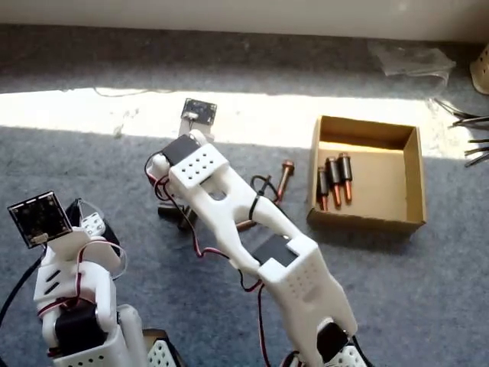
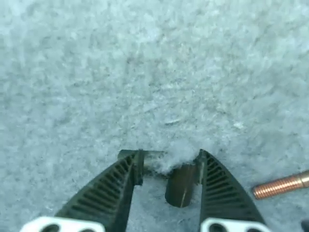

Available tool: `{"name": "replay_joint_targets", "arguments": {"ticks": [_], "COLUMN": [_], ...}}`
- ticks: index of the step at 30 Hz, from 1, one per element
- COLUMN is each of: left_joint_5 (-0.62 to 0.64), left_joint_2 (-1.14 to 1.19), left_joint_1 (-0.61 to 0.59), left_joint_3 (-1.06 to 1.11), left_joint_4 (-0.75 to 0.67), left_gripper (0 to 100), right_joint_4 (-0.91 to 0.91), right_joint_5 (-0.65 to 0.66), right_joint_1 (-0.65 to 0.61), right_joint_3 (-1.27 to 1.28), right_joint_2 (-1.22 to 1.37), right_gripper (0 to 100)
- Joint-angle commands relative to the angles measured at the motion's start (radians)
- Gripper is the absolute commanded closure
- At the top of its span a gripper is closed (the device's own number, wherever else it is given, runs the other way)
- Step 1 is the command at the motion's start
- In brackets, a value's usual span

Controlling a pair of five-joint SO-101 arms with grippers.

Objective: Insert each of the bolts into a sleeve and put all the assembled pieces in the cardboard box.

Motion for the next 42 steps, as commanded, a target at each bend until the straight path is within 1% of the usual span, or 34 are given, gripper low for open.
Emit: {"name": "replay_joint_targets", "arguments": {"ticks": [1,3,4,7,10,24,28,33,42], "left_joint_5": [-0.003,-0.003,-0.003,-0.003,-0.003,-0.003,-0.003,-0.003,-0.003], "left_joint_2": [0.002,0.002,0.002,0.002,0.002,0.002,0.002,0.002,0.002], "left_joint_1": [-0.059,-0.082,-0.085,-0.085,-0.085,-0.085,-0.084,-0.084,-0.084], "left_joint_3": [-0.008,-0.008,-0.008,-0.007,-0.007,-0.005,0.012,0.041,0.042], "left_joint_4": [-0.029,-0.029,-0.029,-0.031,-0.032,-0.032,-0.037,-0.080,-0.080], "left_gripper": [99,99,99,99,99,99,99,99,99], "right_joint_4": [0.012,0.013,0.021,0.087,0.122,0.114,0.114,0.124,0.122], "right_joint_5": [-0.133,-0.221,-0.233,-0.241,-0.241,-0.241,-0.241,-0.241,-0.239], "right_joint_1": [-0.005,0.005,0.008,0.008,-0.018,-0.062,-0.045,-0.013,0.010], "right_joint_3": [-0.059,-0.053,-0.047,-0.045,-0.045,-0.036,-0.036,-0.035,0.039], "right_joint_2": [-0.008,0.002,0.010,0.028,0.036,0.039,0.039,0.041,0.039], "right_gripper": [83.9,83.9,83.9,83.9,83.9,83.9,83.9,83.9,83.9]}}
